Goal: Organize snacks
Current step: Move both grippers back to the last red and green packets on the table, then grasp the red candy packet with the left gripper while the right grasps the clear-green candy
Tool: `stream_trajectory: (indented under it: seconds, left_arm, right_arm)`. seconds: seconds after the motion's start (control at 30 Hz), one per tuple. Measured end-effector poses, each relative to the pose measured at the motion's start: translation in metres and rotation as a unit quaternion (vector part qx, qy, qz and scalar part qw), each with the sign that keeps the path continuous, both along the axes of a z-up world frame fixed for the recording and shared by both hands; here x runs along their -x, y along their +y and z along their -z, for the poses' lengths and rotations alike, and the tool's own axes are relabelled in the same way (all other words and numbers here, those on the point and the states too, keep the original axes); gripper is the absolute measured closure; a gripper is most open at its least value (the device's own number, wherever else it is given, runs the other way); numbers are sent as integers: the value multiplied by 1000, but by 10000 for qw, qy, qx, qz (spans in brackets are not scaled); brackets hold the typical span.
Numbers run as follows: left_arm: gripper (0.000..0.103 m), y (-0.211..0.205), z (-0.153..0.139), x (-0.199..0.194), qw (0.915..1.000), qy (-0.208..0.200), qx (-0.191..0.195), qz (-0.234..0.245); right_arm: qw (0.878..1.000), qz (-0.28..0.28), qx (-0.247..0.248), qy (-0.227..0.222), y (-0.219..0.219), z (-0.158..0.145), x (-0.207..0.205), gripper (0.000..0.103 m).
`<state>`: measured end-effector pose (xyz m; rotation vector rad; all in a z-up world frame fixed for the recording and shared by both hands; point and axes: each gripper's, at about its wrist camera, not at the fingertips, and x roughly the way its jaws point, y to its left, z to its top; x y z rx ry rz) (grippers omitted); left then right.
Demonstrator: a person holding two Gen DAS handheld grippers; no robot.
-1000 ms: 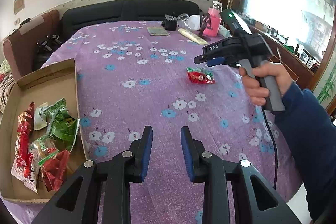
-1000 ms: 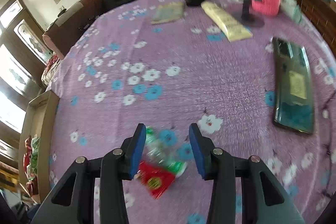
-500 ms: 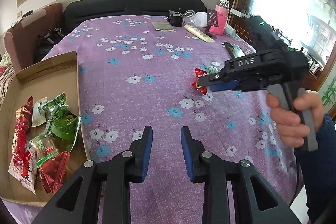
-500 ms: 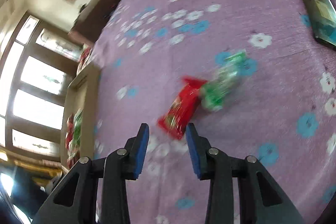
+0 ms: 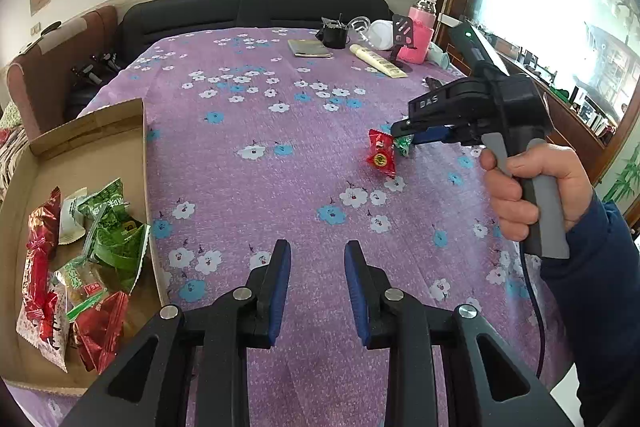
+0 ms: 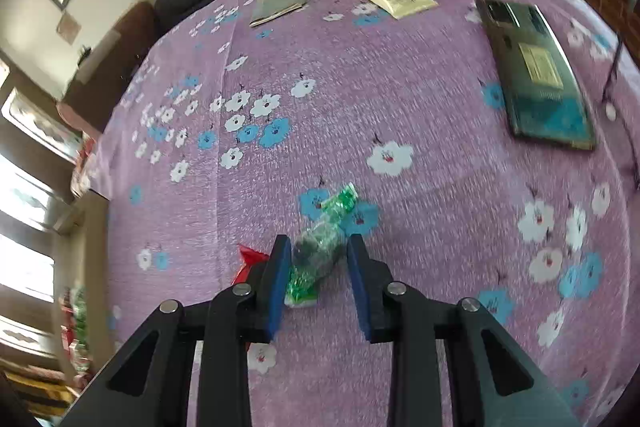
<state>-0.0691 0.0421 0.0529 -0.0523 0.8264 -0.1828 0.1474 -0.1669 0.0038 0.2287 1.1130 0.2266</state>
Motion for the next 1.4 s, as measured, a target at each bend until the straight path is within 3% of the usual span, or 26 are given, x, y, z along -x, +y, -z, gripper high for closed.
stream_trajectory:
  seconds: [0.07, 0.17, 0.2, 0.43, 0.67, 0.73, 0.97, 1.07, 1.33, 1.4]
  left_arm:
    - [75, -2, -1, -2, 10000, 4, -28, 4]
    - [72, -7, -7, -9, 10000, 41, -23, 57]
    - [67, -9, -9, -12, 9999, 58, -17, 80]
    - [59, -43, -21, -54, 9993, 175, -103, 321]
    - [56, -84, 2, -109, 9950, 428, -761, 490]
    - [56, -93, 10, -122, 9931, 547, -778, 692]
    - [56, -108, 32, -148, 9908, 703, -956, 645]
    - [74, -107, 40, -154, 9914, 734, -950, 518]
    - [83, -75, 40, -142, 9950, 779, -622, -19]
    - [83, -65, 35, -133, 9964, 635, -530, -182]
  right_arm:
    - [9995, -71, 291, -133, 6, 1, 2, 80]
    - [9994, -42, 301, -172, 1, 1, 5, 80]
    - [9995, 42, 245, -173, -4, 1, 6, 81]
    - [9982, 247, -368, -395, -34, -2, 12, 81]
    - [9967, 206, -579, -527, -41, -7, 13, 80]
    - [9963, 217, -600, -574, -42, -10, 14, 80]
    - [9950, 299, -683, -667, -47, -15, 15, 81]
    - [9950, 253, -680, -689, -45, -16, 16, 81]
    - [9951, -30, -529, -836, -31, -18, 22, 81]
    - [9947, -185, -505, -881, -25, -18, 24, 80]
